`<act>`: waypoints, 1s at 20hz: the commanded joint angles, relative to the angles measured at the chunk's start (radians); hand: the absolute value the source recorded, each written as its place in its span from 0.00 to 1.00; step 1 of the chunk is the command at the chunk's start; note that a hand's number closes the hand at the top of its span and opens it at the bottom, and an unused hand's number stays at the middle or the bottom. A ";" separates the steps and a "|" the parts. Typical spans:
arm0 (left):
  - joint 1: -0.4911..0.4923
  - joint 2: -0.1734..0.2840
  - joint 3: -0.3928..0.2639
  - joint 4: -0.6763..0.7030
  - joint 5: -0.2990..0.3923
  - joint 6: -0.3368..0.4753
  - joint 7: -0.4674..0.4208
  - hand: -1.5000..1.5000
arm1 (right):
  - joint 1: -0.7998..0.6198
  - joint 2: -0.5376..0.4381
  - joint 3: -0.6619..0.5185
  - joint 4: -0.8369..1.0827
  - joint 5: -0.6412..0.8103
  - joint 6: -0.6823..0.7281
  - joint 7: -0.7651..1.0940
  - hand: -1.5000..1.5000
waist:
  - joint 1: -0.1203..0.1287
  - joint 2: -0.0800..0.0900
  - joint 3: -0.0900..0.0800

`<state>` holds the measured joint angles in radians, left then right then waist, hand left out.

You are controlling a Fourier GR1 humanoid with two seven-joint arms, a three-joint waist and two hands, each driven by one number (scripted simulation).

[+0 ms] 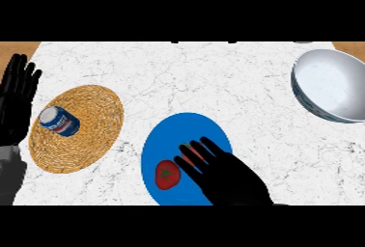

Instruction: Pick the bell pepper from the plate and place it in the bowl

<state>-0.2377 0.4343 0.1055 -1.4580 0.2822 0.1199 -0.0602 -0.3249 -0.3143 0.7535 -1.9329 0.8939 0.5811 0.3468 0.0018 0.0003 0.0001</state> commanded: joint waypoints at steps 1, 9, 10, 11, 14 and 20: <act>-0.014 -0.039 -0.024 -0.058 -0.053 0.056 0.048 0.50 | 0.012 0.060 0.027 0.134 0.078 -0.083 -0.061 0.00 | 0.002 0.000 0.000; -0.009 -0.047 0.013 -0.068 -0.066 0.005 0.065 0.50 | 0.027 0.076 -0.020 0.247 0.144 -0.155 -0.251 0.00 | 0.001 -0.001 0.000; 0.026 -0.029 0.059 -0.019 -0.032 -0.069 -0.007 0.50 | 0.018 0.091 -0.048 0.227 0.140 -0.132 -0.253 0.00 | 0.001 -0.001 0.000; 0.019 -0.071 0.031 -0.048 -0.071 -0.010 0.029 0.50 | 0.026 0.095 -0.043 0.208 0.158 -0.111 -0.261 0.00 | 0.000 -0.001 0.000; 0.010 -0.073 0.021 -0.125 -0.089 0.007 0.097 0.50 | -0.006 0.125 -0.078 0.269 0.187 -0.115 -0.284 0.00 | 0.001 -0.001 0.000; 0.011 -0.099 0.031 -0.104 -0.106 -0.017 0.082 0.50 | -0.008 0.227 -0.061 0.395 0.278 -0.135 -0.274 0.00 | 0.000 -0.001 0.000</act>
<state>-0.2322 0.3591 0.1434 -1.5339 0.1959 0.1001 0.0062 -0.3352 -0.1521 0.6854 -1.5807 1.1206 0.4413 0.0578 0.0025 -0.0002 0.0001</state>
